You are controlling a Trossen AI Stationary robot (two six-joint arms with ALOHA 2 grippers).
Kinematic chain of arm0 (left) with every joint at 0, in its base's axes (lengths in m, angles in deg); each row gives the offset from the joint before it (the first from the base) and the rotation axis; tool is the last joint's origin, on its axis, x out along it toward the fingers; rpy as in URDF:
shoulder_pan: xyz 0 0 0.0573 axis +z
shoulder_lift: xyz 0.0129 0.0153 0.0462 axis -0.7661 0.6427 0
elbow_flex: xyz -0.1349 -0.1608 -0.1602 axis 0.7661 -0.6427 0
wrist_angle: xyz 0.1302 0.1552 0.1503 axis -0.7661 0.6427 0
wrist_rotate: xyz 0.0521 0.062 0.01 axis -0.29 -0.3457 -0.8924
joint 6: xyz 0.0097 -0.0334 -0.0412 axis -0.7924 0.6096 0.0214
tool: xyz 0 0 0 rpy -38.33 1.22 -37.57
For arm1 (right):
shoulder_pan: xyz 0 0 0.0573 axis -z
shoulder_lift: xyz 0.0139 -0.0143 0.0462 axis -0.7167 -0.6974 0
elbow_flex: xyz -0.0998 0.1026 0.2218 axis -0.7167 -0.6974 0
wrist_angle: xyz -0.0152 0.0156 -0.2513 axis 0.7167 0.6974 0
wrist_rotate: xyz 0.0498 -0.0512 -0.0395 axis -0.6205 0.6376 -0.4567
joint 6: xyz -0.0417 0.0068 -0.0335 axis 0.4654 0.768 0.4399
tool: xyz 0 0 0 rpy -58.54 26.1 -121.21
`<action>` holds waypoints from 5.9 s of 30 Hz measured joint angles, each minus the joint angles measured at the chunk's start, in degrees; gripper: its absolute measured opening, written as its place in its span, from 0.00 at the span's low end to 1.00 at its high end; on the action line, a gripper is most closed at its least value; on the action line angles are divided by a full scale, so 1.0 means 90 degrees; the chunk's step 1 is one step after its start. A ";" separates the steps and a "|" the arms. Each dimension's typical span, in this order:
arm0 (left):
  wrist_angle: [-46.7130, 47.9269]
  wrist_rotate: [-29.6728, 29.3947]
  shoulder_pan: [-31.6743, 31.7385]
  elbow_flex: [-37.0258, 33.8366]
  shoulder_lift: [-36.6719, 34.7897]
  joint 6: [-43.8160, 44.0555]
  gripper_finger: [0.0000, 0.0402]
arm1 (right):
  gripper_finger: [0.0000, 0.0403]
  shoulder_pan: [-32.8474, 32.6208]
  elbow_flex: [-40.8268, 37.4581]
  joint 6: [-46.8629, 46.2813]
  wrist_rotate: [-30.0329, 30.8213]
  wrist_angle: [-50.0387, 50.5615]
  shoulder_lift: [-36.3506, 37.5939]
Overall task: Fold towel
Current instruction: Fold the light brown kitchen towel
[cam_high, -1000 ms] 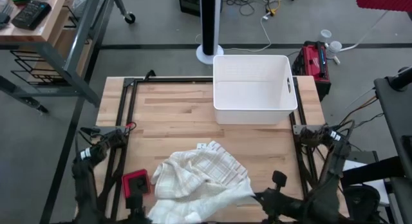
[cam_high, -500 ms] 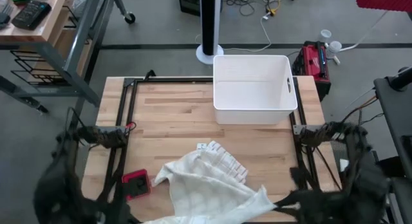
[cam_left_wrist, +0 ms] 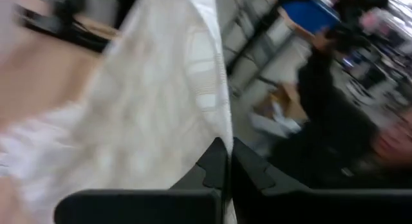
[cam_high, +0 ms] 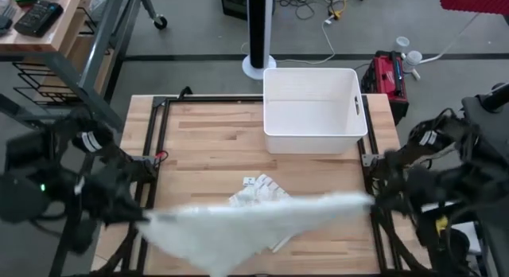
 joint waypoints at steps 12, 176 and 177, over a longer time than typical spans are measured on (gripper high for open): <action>0.1579 -0.2374 0.0069 -0.0005 -0.0753 0.0240 0.00 | 0.00 0.0166 -0.0085 0.0031 0.3378 0.1142 0.0377; -0.6727 0.0519 0.2504 -1.0885 0.0016 0.4285 0.42 | 0.55 0.0839 -1.0129 -0.9249 -0.1217 -0.3244 -0.0361; -0.6776 0.0516 0.2506 -1.0901 0.0004 0.4268 0.40 | 0.55 0.0878 -1.0225 -0.9250 -0.1092 -0.3372 -0.0361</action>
